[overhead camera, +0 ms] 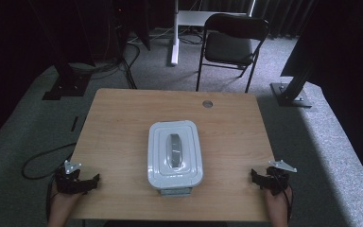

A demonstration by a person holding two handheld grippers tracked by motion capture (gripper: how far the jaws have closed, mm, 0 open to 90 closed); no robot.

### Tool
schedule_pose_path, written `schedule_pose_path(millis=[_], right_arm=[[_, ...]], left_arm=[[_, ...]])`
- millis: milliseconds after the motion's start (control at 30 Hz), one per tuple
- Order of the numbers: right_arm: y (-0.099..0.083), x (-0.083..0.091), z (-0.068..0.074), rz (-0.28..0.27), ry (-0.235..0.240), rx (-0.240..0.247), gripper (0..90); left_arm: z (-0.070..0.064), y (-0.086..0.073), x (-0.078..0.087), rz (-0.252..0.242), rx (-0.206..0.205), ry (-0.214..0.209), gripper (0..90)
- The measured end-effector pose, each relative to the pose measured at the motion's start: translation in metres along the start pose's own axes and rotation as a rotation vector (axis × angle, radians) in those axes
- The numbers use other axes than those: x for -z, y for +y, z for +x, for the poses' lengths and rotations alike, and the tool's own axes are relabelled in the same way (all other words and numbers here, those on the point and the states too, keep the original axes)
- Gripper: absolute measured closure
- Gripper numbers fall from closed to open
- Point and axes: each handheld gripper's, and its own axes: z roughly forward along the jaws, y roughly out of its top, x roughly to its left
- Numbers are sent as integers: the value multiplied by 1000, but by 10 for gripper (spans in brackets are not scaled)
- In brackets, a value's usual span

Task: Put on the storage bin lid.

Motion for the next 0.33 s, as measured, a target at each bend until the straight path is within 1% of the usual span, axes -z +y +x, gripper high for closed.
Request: schedule_pose_path(millis=[333], right_arm=[[0,0,0,-1,5,6,122]], left_arm=[[0,-1,1,-2,0,-3,14]])
